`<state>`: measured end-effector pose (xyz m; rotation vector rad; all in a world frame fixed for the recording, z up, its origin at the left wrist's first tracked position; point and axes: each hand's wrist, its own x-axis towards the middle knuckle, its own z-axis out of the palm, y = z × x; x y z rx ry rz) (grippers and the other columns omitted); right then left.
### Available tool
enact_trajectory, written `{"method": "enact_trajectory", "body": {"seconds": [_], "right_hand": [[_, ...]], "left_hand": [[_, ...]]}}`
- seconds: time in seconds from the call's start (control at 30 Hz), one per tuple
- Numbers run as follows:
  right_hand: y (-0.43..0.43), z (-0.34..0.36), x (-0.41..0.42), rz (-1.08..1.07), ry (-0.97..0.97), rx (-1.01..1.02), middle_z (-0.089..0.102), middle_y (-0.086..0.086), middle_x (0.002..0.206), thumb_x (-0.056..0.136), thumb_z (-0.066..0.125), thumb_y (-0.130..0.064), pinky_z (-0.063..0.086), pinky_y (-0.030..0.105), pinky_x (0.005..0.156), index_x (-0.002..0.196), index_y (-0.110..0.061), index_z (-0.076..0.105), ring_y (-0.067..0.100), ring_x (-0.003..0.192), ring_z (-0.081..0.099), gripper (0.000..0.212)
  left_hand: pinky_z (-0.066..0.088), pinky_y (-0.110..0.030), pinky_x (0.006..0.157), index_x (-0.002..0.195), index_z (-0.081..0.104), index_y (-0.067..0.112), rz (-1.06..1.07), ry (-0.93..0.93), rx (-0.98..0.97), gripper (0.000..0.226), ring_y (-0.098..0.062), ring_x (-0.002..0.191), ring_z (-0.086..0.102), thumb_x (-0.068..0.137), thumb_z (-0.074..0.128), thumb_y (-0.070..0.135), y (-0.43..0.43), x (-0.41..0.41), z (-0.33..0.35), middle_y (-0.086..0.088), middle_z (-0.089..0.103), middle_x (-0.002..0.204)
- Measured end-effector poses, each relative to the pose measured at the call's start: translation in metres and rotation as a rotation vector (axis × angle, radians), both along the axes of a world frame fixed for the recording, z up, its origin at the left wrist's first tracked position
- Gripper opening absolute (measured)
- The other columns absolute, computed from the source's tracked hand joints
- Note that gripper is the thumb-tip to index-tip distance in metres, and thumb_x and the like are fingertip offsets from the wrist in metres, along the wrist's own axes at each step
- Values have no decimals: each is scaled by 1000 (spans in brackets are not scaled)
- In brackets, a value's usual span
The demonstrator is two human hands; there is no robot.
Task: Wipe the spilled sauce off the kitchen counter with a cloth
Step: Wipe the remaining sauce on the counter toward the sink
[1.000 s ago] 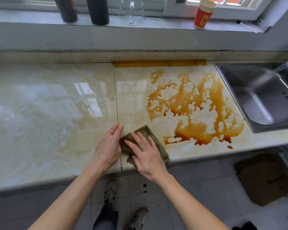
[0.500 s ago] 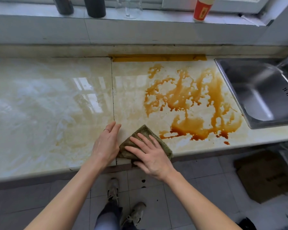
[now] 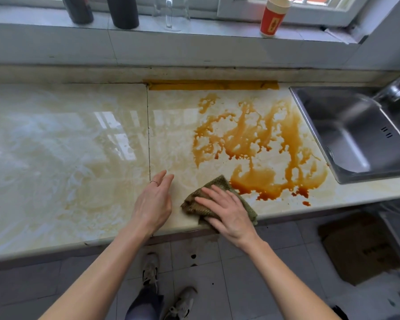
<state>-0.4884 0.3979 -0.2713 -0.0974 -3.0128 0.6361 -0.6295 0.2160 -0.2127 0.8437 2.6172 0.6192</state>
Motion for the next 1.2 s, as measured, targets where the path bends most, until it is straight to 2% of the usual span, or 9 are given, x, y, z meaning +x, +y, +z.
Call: {"method": "enact_trajectory", "body": {"seconds": [0.13, 0.23, 0.33, 0.5, 0.73, 0.87, 0.97, 1.03, 1.2], "right_hand": [[-15, -1, -3, -157, -3, 55, 28, -8, 158, 92, 40, -43, 14, 48, 119, 147, -38, 37, 17, 148, 15, 55], [-32, -3, -9, -9, -12, 74, 25, -8, 159, 94, 40, -44, 6, 42, 119, 148, -39, 33, 18, 149, 13, 55], [-9, -2, -20, 61, -26, 122, 27, -9, 159, 94, 38, -46, 11, 44, 119, 148, -38, 34, 17, 149, 16, 55], [0, 1, -31, -237, -33, 73, 26, -6, 159, 91, 31, -46, 12, 50, 120, 148, -36, 37, 19, 149, 14, 58], [-10, -3, -46, -4, -36, 107, 20, -8, 161, 93, 39, -43, 3, 48, 120, 149, -42, 29, 18, 150, 8, 57], [18, 1, -63, -236, -66, 78, 16, -7, 162, 97, 50, -37, 7, 53, 119, 149, -40, 30, 17, 150, 4, 56], [0, 0, -61, -345, -37, 62, 17, -2, 162, 92, 38, -45, 3, 54, 119, 148, -36, 34, 21, 150, 5, 57], [-21, -1, -59, -326, -40, 77, 15, -1, 162, 88, 35, -47, -3, 53, 117, 146, -37, 34, 24, 150, 2, 58], [-14, 0, -73, -151, -41, 138, 21, -4, 160, 90, 31, -49, 1, 53, 117, 141, -40, 36, 25, 150, 6, 52]], "left_hand": [[40, -35, 100, 143, 35, 17, 8, 5, -19, 54, -27, 133, 39, 90, 42, 6, 2, -1, -4, -4, 25, 154], [38, -35, 102, 143, 35, 16, 5, -10, -27, 55, -25, 134, 37, 89, 43, 7, 7, 0, -7, -3, 26, 154], [35, -34, 105, 144, 33, 15, -11, 6, -39, 56, -24, 136, 34, 90, 42, 7, 11, -1, -7, -3, 25, 154], [31, -31, 108, 147, 26, 15, 13, 34, -59, 60, -22, 140, 28, 89, 37, 2, 8, -9, -5, -2, 19, 156], [26, -29, 111, 148, 22, 11, 29, 53, -110, 58, -21, 142, 22, 91, 36, 4, 4, -18, -5, -4, 18, 156], [28, -27, 109, 149, 19, 13, 8, 68, -130, 64, -18, 142, 22, 88, 36, -1, 2, -20, -2, 0, 16, 157], [26, -26, 110, 149, 18, 13, 5, 58, -126, 66, -16, 143, 20, 88, 37, -2, 2, -22, -2, 0, 15, 157], [23, -24, 111, 149, 16, 13, 8, 49, -125, 67, -16, 144, 17, 87, 39, -1, 3, -22, -3, -1, 13, 158], [19, -23, 113, 150, 14, 14, 11, 38, -130, 72, -15, 144, 15, 84, 41, -1, 4, -21, -4, 1, 10, 158]]}}
